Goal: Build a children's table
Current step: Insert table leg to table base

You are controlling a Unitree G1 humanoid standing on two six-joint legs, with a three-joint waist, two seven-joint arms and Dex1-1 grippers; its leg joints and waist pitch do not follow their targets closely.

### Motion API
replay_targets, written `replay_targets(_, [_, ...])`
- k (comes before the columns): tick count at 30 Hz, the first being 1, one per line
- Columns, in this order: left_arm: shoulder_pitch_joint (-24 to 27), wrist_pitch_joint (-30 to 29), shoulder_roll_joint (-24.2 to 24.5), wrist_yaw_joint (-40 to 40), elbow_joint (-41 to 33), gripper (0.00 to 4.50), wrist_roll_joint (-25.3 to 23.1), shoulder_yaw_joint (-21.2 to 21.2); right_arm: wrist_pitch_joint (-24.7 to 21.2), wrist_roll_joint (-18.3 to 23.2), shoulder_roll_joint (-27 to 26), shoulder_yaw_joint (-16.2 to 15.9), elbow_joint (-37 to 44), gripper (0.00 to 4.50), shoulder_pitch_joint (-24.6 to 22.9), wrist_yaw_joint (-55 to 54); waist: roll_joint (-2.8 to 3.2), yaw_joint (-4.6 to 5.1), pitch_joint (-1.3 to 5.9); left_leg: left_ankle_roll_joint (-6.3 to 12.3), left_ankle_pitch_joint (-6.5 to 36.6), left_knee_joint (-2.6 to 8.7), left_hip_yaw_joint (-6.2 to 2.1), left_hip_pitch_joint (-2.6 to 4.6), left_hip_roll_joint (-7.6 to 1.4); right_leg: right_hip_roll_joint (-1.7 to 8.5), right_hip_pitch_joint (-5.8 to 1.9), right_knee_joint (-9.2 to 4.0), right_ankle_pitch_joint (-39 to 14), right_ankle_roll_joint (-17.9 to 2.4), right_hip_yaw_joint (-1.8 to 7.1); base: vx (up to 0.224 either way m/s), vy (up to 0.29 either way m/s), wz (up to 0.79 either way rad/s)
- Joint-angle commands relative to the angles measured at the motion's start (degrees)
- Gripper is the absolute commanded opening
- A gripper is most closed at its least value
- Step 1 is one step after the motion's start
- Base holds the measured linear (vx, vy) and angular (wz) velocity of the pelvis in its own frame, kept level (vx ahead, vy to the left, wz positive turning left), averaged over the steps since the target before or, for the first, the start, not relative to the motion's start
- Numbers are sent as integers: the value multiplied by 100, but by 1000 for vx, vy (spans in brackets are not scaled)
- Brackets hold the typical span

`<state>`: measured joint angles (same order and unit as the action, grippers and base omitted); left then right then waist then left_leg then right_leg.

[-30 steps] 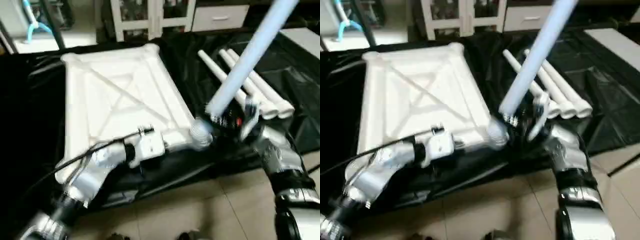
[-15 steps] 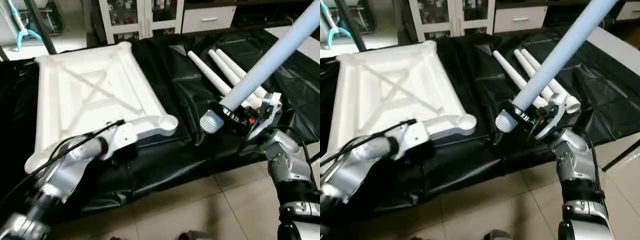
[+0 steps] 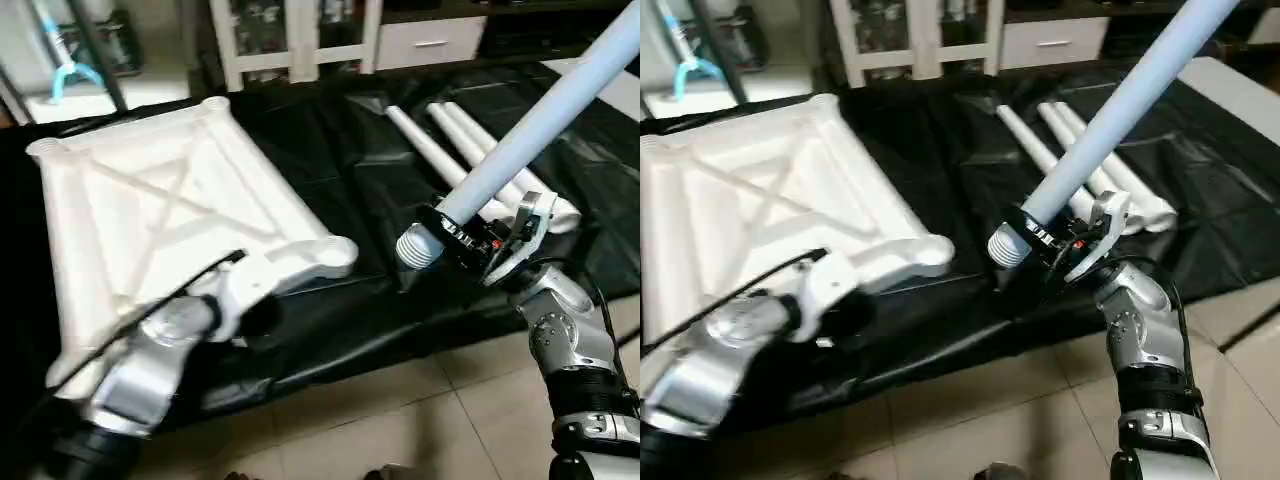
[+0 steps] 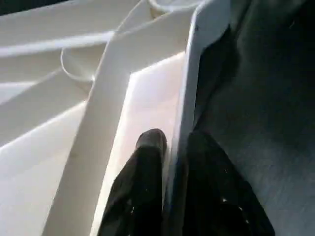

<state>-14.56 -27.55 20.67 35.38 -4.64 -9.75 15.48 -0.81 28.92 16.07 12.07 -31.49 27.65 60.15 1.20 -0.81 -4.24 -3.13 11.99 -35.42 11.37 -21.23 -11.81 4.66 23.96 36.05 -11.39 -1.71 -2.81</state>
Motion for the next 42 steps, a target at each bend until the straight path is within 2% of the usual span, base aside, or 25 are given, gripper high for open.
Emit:
replay_targets(1, [-195,154,-217,-164,1,130,249,-160,89,-52,-28,5,150,186,88,-98,-54,-30,464,790,167,355,-47,53,-125,248,-312,-364,-49,-1579,205,0,0,0])
replay_targets(6, [-375,223,-464,-356,-63,158,426,-475,93,-49,-114,17,289,186,-18,-258,-94,-95,468,844,92,345,-53,17,-112,261,-343,-354,-81,-1495,197,0,0,0])
replay_targets(12, [-469,325,-677,-622,-402,214,883,-1051,110,-219,-219,104,462,186,-158,-1022,-111,-102,471,712,125,353,-58,22,-121,262,-338,-363,-306,-1396,194,0,0,0])
replay_targets(13, [-510,44,-966,-1201,-664,218,1039,-1633,-198,-499,-178,163,704,186,-266,-1844,-113,-102,476,647,111,349,-51,29,-123,258,-341,-361,-314,-1374,201,0,0,0])
replay_targets(15, [-512,-76,-1032,-1312,-725,218,1083,-1768,-308,-563,-163,167,787,186,-308,-2029,-113,-108,484,612,65,343,-51,27,-102,245,-355,-372,-256,-1357,195,0,0,0])
replay_targets(17, [-384,-253,-1176,-1659,-883,218,1109,-2120,-663,-988,-89,133,1197,186,-511,-2731,-121,-104,480,558,-6,339,-47,28,-95,215,-351,-366,-208,-1280,198,0,0,0])
replay_targets(18, [-107,-161,-1234,-1855,-1041,218,1079,-2302,-995,-1096,-65,116,1659,186,-719,-3010,-76,-111,477,534,-29,340,-56,25,-89,215,-352,-365,-201,-1254,197,0,0,0])
replay_targets(20, [137,-131,-1303,-1980,-1173,218,1065,-2418,-1168,-1140,-42,79,1996,186,-855,-3066,-108,-95,497,605,-30,326,-57,-2,-84,203,-374,-359,-4,-1153,199,0,0,0])
replay_targets(22, [822,-133,-1510,-2284,-1566,218,932,-2455,-1392,-1082,-49,22,2756,186,-1042,-3187,-85,-72,475,601,251,350,-54,10,-87,199,-345,-420,-380,-1105,187,0,0,0])
replay_targets(23, [1029,-7,-1594,-2417,-1683,218,842,-2422,-1381,-1190,-80,7,2975,186,-1025,-3371,-130,-62,457,558,377,377,-70,-10,-131,220,-358,-443,-592,-1015,187,0,0,0])
replay_targets(25, [1166,74,-1628,-2510,-1745,218,738,-2367,-1302,-1354,-129,0,3117,186,-999,-3572,-99,-52,441,473,565,383,-57,31,-127,199,-289,-498,-935,-884,194,0,0,0])
replay_targets(28, [1110,192,-1925,-3109,-1632,218,541,-2352,-1035,-1483,-490,95,3202,186,-864,-4286,-140,-25,403,204,1034,424,-56,76,-126,171,-210,-578,-1655,-618,203,0,0,0])
replay_targets(30, [1040,227,-1957,-3225,-1574,218,477,-2310,-1073,-1425,-580,111,3181,186,-830,-4390,-78,31,375,-102,1503,511,-160,193,-211,-45,-144,-600,-1685,-496,63,0,0,0])
replay_targets(31, [915,276,-1973,-3346,-1546,218,350,-2163,-1000,-1482,-632,9,3220,186,-784,-4378,-14,94,358,-126,1766,677,-338,320,-461,-149,-123,-549,-1367,-610,-60,0,0,0])
replay_targets(32, [850,274,-1987,-3399,-1564,218,284,-2065,-1068,-1438,-667,-45,3290,186,-766,-4339,95,137,367,-7,1778,932,-602,369,-961,-59,-131,-276,-791,-795,-150,0,0,0])
replay_targets(33, [818,280,-1998,-3410,-1564,218,273,-2033,-1092,-1397,-687,-64,3297,186,-758,-4305,132,150,376,56,1687,1031,-679,365,-1165,-31,-99,-105,-524,-808,-196,-16,-80,11])
replay_targets(34, [779,262,-2021,-3434,-1543,218,260,-2007,-1120,-1334,-698,-120,3289,186,-773,-4190,143,198,369,221,1574,1128,-694,324,-1329,21,-50,146,-311,-805,-241,-11,-167,15])
replay_targets(35, [766,256,-2028,-3442,-1536,218,256,-1998,-1127,-1313,-702,-138,3285,186,-778,-4152,81,228,400,572,1400,1070,-657,359,-1298,116,-25,202,-177,-918,-213,0,-133,10])
replay_targets(36, [750,258,-2050,-3465,-1529,218,221,-1969,-1036,-1403,-670,-217,3278,186,-799,-4107,36,223,405,758,1371,1028,-589,337,-1214,153,-32,161,-75,-1076,-183,9,-202,6])
replay_targets(37, [748,256,-2057,-3475,-1529,218,207,-1956,-1014,-1430,-654,-246,3280,186,-812,-4080,-144,249,455,1108,1443,788,-360,265,-836,181,-66,-51,178,-1751,-115,-13,-206,12])
replay_targets(38, [744,248,-2093,-3522,-1527,218,162,-1915,-1020,-1475,-609,-328,3310,186,-860,-3990,-415,210,539,1339,1553,-360,36,-218,444,188,-371,-708,-723,-2261,-299,-13,-206,12])
replay_targets(39, [743,247,-2113,-3551,-1527,218,140,-1895,-1074,-1496,-578,-367,3329,186,-890,-3952,-478,124,584,1217,1048,-1003,34,-348,472,566,-514,-942,-1931,-2103,-335,-31,-199,32])
replay_targets(40, [740,235,-2132,-3584,-1527,218,121,-1881,-1220,-1426,-545,-397,3349,186,-917,-3855,-389,57,530,1177,812,-968,-51,-522,360,726,-627,-904,-2000,-2033,-361,-13,-108,22])
replay_targets(41, [737,234,-2142,-3621,-1521,218,108,-1867,-1317,-1379,-524,-420,3365,186,-933,-3808,-274,131,481,1150,675,-856,-198,-627,160,893,-716,-919,-2061,-1606,-547,-27,-190,38])
replay_targets(42, [734,232,-2150,-3660,-1517,218,94,-1862,-1384,-1312,-516,-417,3383,186,-954,-3766,-194,153,497,1141,603,-705,-254,-632,62,892,-787,-919,-2015,-1276,-734,-25,-140,34])
